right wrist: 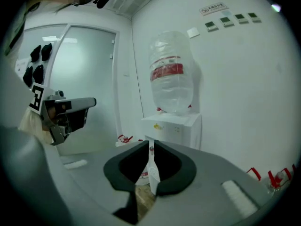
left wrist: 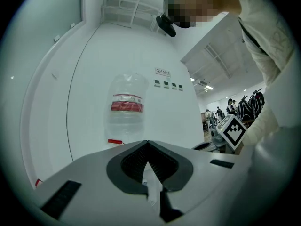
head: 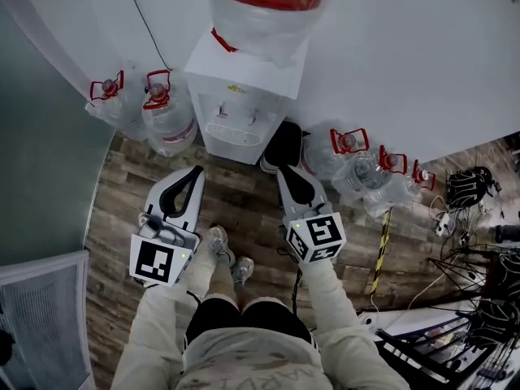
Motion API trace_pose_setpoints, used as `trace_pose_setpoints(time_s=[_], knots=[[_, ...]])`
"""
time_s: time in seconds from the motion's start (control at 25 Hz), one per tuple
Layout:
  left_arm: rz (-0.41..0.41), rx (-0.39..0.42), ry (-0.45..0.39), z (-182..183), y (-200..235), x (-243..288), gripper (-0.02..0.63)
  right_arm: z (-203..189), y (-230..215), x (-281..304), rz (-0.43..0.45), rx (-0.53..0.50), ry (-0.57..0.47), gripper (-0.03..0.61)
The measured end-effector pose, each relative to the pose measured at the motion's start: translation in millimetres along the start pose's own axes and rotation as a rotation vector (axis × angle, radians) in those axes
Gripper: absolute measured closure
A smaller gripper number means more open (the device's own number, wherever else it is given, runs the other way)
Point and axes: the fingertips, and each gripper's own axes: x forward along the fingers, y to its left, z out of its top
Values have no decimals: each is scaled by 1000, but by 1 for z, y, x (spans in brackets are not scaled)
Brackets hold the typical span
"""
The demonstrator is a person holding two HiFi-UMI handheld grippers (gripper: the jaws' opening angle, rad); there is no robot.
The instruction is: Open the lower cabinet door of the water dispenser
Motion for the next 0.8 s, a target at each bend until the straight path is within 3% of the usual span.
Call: trace_pose_setpoints(time_s=[0.36, 0.8], knots=[[-54, -15, 70, -98, 20, 29, 614, -129, -30, 72, 2, 86, 149, 454], [-117, 36, 100, -218, 25, 47, 614, -290, -62, 142, 16, 90, 242, 434]])
